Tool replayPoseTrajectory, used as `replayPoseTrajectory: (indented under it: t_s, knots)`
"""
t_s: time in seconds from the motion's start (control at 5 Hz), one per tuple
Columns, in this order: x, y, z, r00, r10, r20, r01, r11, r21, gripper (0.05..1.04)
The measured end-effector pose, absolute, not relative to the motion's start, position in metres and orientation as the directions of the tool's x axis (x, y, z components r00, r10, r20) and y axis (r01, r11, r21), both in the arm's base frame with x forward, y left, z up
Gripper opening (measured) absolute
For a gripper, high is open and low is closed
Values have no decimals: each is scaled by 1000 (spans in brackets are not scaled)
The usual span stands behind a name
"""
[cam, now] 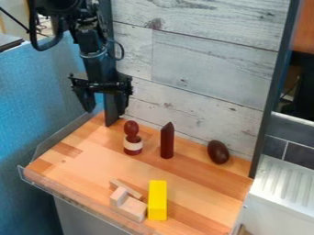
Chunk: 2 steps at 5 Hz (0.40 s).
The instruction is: Move the l-shape block to the middle of the table
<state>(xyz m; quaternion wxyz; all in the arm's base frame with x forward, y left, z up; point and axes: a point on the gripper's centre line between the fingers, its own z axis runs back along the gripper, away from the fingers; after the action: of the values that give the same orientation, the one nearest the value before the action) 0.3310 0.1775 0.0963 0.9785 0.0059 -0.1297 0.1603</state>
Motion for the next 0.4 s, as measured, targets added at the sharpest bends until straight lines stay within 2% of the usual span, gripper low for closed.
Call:
replayPoseTrajectory:
  t_s: [0.4]
  knots:
    - [326,180,76,912,364,187,-364,931,-39,1000]
